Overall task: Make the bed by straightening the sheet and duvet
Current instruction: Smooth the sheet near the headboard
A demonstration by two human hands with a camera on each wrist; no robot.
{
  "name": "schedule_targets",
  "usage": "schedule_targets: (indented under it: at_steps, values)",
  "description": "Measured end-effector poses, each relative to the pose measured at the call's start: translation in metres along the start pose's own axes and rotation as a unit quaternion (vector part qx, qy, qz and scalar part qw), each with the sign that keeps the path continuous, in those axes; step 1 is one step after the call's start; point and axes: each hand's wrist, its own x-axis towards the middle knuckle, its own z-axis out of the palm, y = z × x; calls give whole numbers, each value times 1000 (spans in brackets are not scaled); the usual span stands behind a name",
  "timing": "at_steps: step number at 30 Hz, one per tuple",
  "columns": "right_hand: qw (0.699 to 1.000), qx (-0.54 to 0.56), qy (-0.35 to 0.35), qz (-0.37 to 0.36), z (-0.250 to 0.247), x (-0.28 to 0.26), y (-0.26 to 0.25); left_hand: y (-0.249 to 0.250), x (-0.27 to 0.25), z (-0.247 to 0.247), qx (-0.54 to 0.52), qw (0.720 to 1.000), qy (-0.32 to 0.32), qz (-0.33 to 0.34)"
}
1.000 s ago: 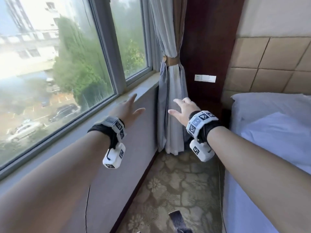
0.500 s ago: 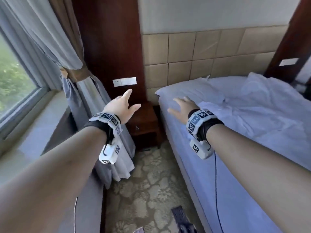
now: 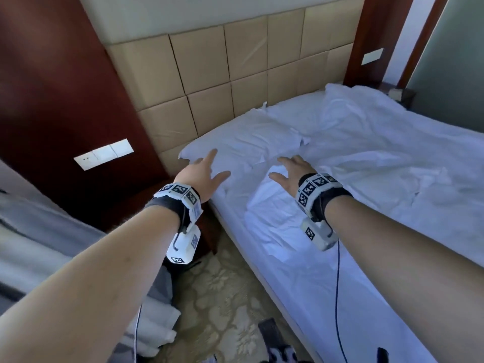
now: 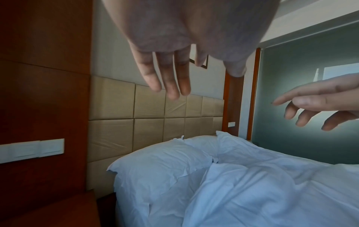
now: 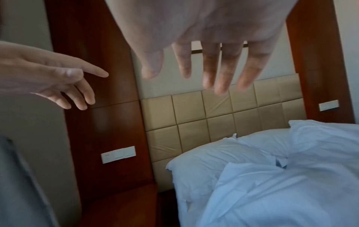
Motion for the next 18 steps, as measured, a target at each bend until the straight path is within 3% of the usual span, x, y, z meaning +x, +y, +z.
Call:
schedule_targets:
  at_steps: [9, 13, 15, 18]
  values:
    - [990, 2, 47, 136, -42, 120, 99, 74, 206, 55, -14, 989, -69, 131]
    - [969, -13, 40, 243, -29, 136, 157, 124, 270, 118, -10, 961, -170, 217]
    - [941, -19, 47, 334, -19, 138, 189, 157, 309, 160, 16, 936, -227, 270]
    - [913, -3, 60, 403, -2, 125, 212, 180, 329, 194, 32, 911, -257, 322]
